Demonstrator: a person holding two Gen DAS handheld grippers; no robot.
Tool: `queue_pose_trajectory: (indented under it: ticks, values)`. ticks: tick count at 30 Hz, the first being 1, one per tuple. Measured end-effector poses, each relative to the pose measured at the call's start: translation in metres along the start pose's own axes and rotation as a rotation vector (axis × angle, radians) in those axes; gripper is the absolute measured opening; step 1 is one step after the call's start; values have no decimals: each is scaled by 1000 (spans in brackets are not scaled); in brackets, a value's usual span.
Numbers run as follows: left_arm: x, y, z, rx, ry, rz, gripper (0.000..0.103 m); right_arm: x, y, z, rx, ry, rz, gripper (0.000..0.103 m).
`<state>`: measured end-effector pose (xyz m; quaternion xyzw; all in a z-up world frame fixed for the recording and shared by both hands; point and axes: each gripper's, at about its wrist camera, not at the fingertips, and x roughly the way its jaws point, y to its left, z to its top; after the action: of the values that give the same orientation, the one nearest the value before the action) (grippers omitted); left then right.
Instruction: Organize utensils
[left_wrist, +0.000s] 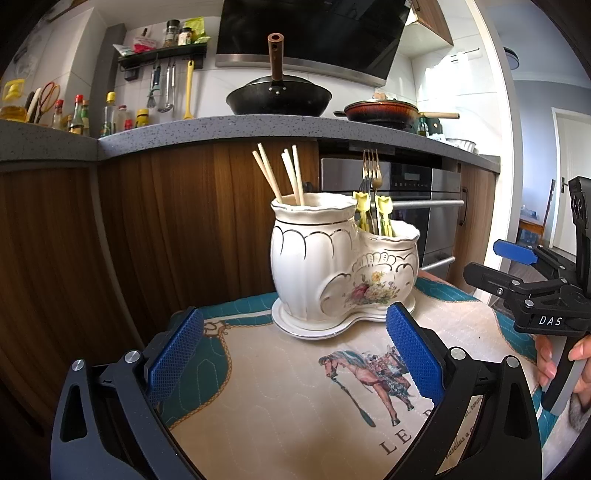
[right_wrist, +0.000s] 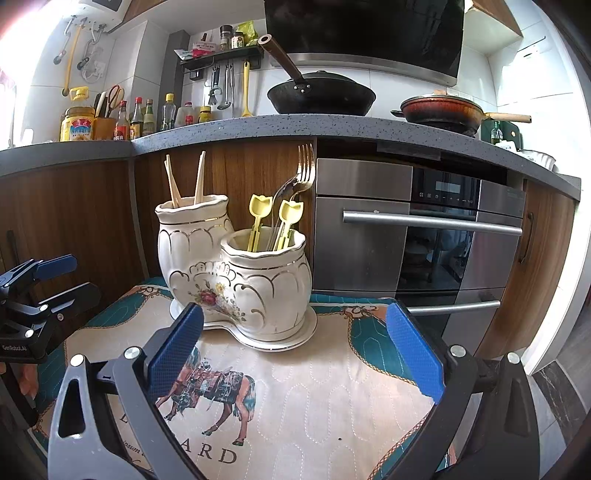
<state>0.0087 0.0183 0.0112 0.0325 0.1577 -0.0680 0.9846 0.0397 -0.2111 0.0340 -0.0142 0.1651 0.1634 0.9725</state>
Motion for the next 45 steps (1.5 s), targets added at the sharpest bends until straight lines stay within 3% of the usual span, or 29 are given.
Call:
queue_pose_trajectory:
  ticks: [45]
  values:
    - [5, -3, 0, 4, 27, 13, 98, -1, 0, 0, -8, -2, -3, 98]
